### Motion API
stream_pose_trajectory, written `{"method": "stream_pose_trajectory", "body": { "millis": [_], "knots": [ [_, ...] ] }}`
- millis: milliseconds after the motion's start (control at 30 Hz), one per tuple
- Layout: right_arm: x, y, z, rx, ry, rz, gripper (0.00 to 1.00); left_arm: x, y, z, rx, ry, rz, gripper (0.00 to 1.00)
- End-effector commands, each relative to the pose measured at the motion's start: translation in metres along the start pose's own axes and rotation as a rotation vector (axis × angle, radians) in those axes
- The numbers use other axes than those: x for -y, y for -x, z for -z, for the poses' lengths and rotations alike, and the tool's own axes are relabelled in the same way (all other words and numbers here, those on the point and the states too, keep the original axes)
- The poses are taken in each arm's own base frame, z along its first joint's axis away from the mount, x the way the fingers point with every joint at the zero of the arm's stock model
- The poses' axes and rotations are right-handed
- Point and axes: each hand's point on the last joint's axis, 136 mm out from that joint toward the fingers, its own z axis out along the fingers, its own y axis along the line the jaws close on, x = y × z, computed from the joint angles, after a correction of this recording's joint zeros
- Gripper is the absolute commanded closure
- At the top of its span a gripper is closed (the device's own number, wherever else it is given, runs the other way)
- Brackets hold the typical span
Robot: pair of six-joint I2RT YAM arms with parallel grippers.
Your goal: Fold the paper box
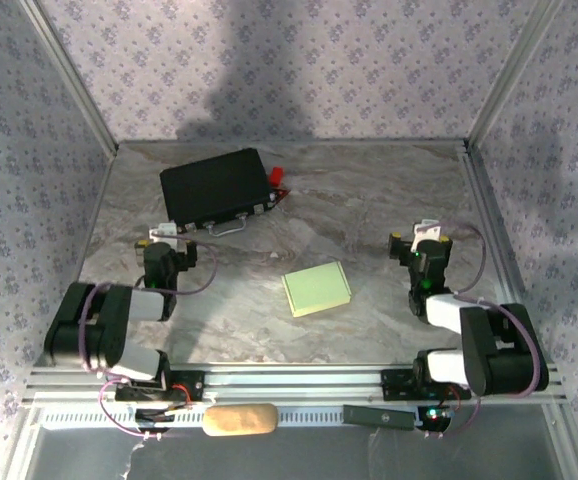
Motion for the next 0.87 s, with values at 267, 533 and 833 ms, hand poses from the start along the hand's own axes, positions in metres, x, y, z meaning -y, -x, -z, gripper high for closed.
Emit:
{"method": "stream_pose_trajectory", "body": {
  "millis": [267, 533, 833],
  "knots": [
    [0.002, -0.008, -0.04, -0.083, 0.038, -0.019, 0.01, -0.021, 0.031, -0.027, 0.017, -0.024, 0.174, 0.0],
    [0.003, -0.004, -0.041, -0.065, 0.03, -0.016, 0.01, -0.02, 0.029, -0.027, 0.012, -0.025, 0.171, 0.0],
    [0.007, -0.005, -0.04, -0.062, 0.005, -0.023, 0.01, -0.02, 0.029, -0.027, 0.013, -0.024, 0.171, 0.0]
  ]
}}
